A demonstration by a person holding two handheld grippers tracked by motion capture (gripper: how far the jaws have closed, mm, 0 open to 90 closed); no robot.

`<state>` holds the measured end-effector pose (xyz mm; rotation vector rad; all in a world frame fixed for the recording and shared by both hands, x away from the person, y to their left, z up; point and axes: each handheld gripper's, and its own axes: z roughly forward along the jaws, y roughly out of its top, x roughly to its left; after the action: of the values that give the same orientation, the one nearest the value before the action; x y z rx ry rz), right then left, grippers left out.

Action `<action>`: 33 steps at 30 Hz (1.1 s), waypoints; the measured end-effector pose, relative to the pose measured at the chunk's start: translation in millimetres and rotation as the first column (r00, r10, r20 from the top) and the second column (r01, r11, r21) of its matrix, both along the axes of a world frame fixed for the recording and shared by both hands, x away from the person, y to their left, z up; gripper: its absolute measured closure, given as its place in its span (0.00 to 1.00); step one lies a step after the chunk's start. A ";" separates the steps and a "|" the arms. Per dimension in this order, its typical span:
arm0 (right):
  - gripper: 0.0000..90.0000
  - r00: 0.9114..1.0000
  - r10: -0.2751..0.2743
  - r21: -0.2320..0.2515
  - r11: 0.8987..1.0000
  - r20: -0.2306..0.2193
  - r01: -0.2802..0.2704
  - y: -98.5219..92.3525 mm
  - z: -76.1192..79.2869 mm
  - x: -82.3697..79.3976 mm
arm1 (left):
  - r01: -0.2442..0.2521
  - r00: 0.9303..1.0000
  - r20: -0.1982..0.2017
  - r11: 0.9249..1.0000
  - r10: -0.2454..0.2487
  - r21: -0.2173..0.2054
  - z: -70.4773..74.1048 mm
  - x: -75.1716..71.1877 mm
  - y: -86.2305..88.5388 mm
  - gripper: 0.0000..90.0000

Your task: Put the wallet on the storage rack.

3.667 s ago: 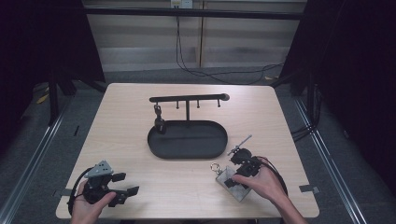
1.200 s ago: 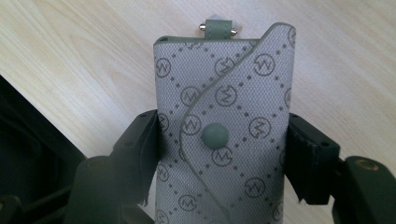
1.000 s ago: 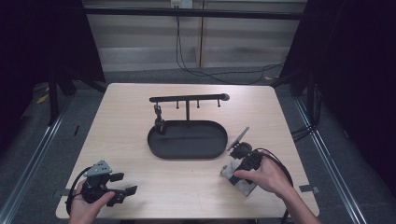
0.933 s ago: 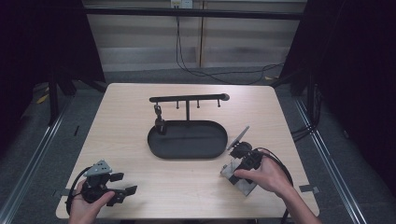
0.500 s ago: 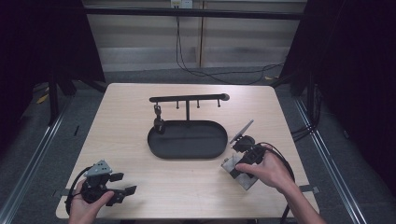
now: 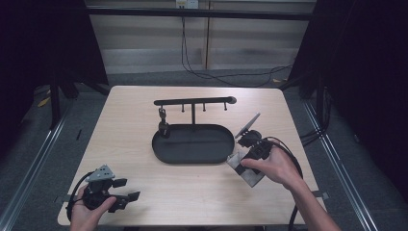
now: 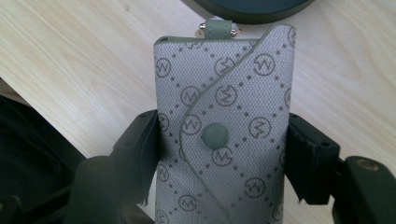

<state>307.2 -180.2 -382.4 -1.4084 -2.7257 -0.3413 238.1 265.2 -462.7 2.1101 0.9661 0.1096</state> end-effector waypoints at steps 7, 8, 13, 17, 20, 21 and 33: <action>0.38 1.000 0.007 0.015 1.000 0.017 -0.007 4.5 9.9 9.6 | -0.001 1.000 -0.012 1.000 0.001 -0.010 0.1 0.3 -0.1 0.27; 0.38 1.000 0.008 0.009 1.000 0.020 -0.008 6.6 12.5 11.9 | -0.001 1.000 -0.012 1.000 0.001 -0.011 0.1 0.0 -0.4 0.27; 0.38 1.000 0.008 0.016 1.000 0.025 -0.009 13.3 18.2 18.9 | 0.005 1.000 -0.008 1.000 -0.005 -0.010 0.4 -0.2 -0.1 0.26; 0.38 1.000 0.010 0.019 1.000 0.023 -0.011 18.0 18.8 25.8 | 0.005 1.000 -0.002 1.000 -0.005 -0.011 1.3 -0.7 0.0 0.26; 0.38 1.000 0.002 0.022 1.000 0.011 -0.002 20.6 18.1 32.5 | 0.009 1.000 -0.002 1.000 -0.009 -0.014 1.1 -1.0 -0.7 0.26; 0.38 1.000 0.000 0.024 1.000 0.013 -0.001 21.1 17.7 34.1 | 0.010 1.000 -0.002 1.000 -0.010 -0.015 1.2 -1.2 -0.8 0.25; 0.38 0.999 -0.039 0.047 0.998 0.010 0.038 23.2 17.4 52.8 | 0.022 1.000 -0.001 1.000 -0.022 -0.007 1.2 -0.5 -1.1 0.25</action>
<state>360.0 -157.0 -365.0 -1.4530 -2.6833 -0.4135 237.6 264.1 -461.5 2.1137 0.9426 0.0932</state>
